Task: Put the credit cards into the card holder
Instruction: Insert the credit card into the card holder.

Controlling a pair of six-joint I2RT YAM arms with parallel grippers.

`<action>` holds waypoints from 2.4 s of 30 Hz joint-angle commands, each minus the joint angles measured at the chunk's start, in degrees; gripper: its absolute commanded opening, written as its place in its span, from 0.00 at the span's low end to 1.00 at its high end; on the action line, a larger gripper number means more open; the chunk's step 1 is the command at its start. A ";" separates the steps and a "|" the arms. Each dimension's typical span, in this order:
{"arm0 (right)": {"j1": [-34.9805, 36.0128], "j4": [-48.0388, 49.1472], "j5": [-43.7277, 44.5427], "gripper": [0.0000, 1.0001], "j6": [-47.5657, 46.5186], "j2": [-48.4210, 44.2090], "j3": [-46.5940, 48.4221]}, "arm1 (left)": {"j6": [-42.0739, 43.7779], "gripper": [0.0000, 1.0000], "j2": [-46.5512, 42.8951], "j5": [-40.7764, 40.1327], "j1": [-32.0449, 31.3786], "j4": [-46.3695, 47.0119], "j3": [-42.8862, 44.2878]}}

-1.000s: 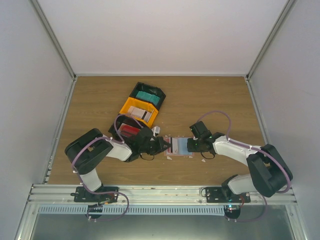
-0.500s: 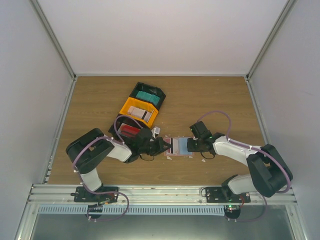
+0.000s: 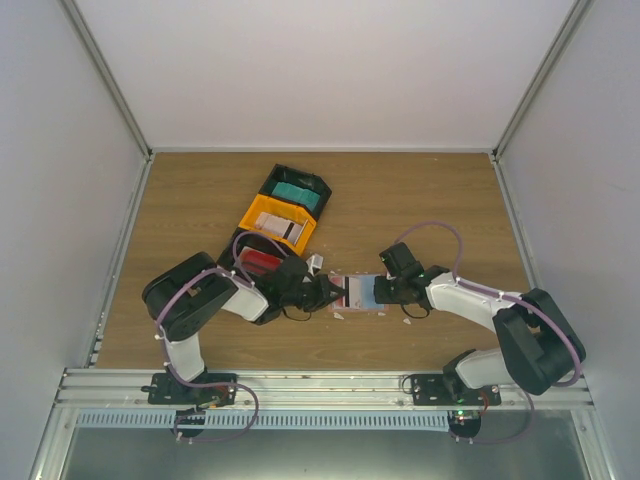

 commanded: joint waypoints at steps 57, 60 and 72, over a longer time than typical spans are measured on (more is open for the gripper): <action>0.25 0.34 -8.11 0.47 1.55 -3.34 -3.45 | 6.33 0.02 10.19 3.13 -5.20 -7.62 13.03; 0.25 0.25 -7.47 0.47 1.94 -4.07 -3.74 | 6.33 0.03 10.01 3.26 -5.24 -7.66 12.71; 0.26 -4.91 3.01 0.51 3.60 -9.51 -1.13 | 10.70 0.31 1.23 -2.61 -6.28 -18.17 12.92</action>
